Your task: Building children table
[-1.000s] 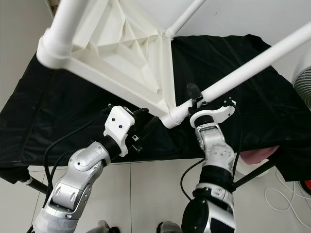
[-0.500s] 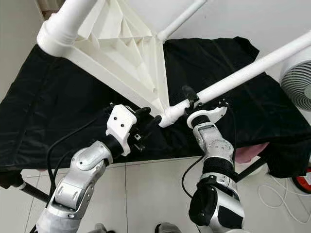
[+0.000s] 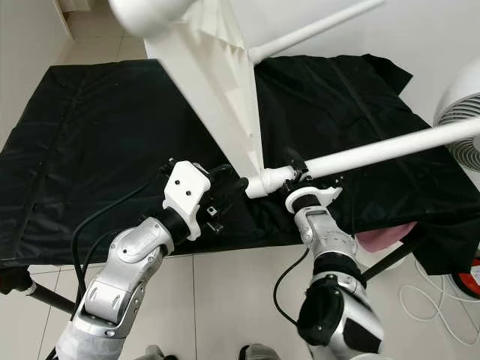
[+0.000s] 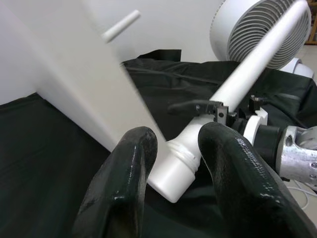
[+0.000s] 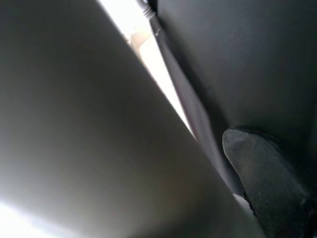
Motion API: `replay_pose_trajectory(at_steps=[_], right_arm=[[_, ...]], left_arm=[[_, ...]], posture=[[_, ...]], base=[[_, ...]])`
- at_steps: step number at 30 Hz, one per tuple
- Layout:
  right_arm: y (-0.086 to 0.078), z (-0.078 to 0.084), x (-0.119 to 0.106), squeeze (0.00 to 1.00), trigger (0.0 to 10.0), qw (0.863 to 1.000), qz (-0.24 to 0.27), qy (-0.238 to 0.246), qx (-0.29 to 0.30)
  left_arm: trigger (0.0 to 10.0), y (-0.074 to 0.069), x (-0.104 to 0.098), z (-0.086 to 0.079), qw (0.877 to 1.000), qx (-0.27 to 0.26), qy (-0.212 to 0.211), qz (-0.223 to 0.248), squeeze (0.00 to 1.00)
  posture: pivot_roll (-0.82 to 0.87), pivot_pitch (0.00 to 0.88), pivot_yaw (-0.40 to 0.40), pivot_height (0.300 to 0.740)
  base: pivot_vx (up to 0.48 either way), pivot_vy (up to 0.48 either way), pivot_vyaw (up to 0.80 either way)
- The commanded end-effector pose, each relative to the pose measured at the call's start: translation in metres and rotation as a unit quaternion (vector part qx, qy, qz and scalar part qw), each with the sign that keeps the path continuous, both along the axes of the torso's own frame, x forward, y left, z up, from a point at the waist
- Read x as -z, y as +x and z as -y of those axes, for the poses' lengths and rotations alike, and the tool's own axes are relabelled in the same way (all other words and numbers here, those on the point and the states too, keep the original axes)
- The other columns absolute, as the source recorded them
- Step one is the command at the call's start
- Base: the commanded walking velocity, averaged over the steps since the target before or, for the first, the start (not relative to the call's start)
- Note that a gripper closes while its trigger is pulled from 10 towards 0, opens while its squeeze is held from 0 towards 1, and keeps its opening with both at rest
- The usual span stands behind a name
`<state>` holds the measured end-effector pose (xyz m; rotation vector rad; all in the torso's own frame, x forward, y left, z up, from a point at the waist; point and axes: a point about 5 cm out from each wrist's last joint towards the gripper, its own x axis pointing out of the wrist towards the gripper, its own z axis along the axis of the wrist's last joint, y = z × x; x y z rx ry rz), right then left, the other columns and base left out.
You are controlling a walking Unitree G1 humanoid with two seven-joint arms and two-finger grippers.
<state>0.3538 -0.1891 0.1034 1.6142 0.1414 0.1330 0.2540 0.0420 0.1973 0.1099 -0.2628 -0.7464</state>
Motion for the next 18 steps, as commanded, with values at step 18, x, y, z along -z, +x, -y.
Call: replay_pose_trajectory(at_steps=[18], right_arm=[[-0.005,0.000,0.020,0.00,10.0,0.991,-0.035,-0.130,-0.015]], left_arm=[[10.0,0.001,0.003,-0.002,0.998,-0.059,-0.014,-0.019,0.00]], posture=[[-0.03,0.107,0.040,0.740]], base=[[0.000,0.000,0.00]])
